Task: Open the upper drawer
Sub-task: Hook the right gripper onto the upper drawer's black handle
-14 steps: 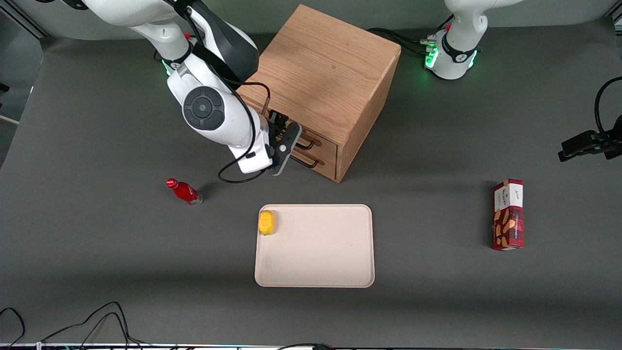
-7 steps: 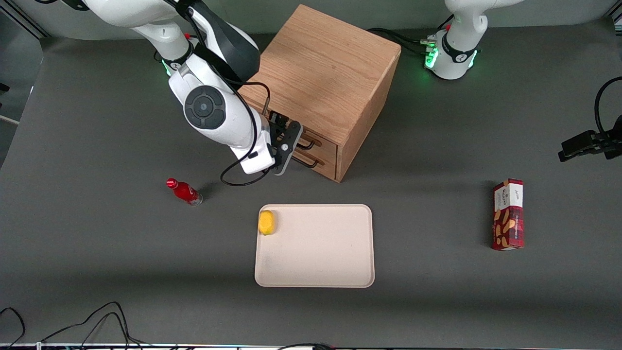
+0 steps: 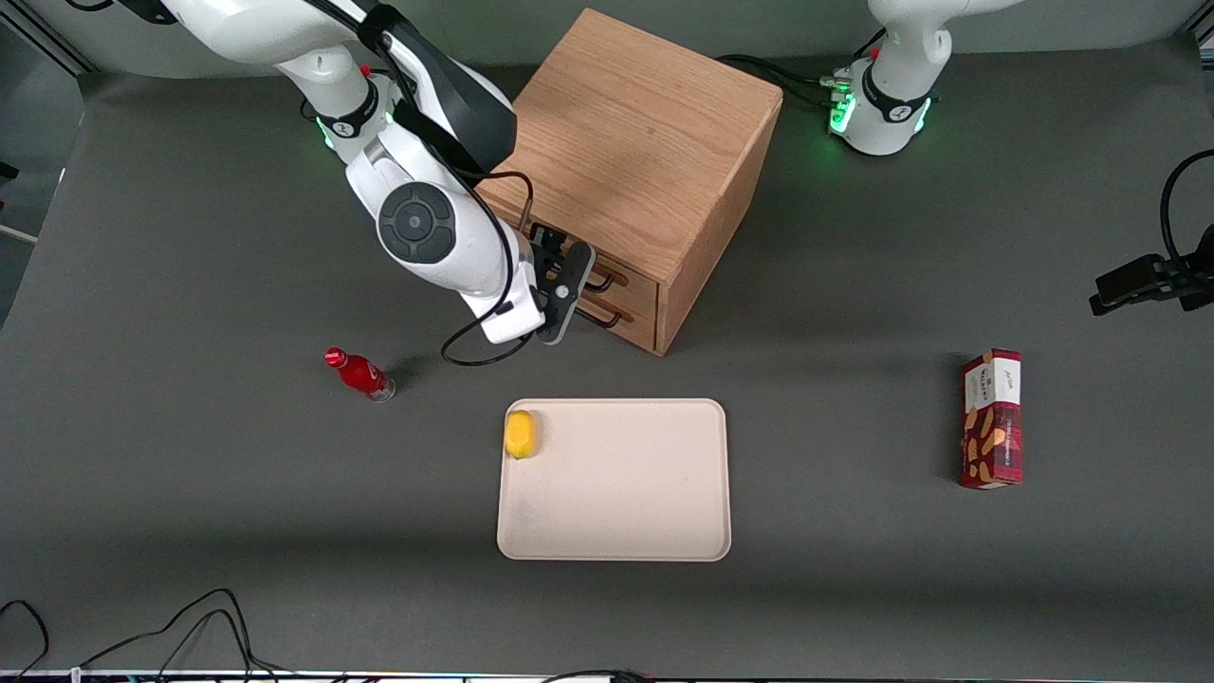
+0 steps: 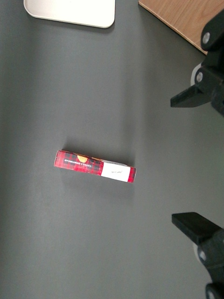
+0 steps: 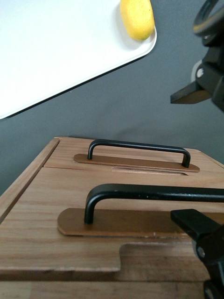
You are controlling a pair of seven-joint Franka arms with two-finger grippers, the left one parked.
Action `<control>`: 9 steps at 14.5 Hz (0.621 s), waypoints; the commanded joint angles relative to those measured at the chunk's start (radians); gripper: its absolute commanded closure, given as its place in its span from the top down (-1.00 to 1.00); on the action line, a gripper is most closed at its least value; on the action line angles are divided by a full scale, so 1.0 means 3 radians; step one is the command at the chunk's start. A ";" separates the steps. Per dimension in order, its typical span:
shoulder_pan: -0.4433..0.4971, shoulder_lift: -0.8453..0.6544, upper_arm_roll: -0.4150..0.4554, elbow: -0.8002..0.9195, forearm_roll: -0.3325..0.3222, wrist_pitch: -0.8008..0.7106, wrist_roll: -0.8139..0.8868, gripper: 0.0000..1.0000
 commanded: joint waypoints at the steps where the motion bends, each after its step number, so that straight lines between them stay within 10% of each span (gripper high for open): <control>1: -0.0014 -0.0056 0.0004 -0.0078 -0.0045 0.0062 -0.0097 1.00; 9: -0.0035 -0.0061 -0.0001 -0.0231 -0.0050 0.0240 -0.0113 1.00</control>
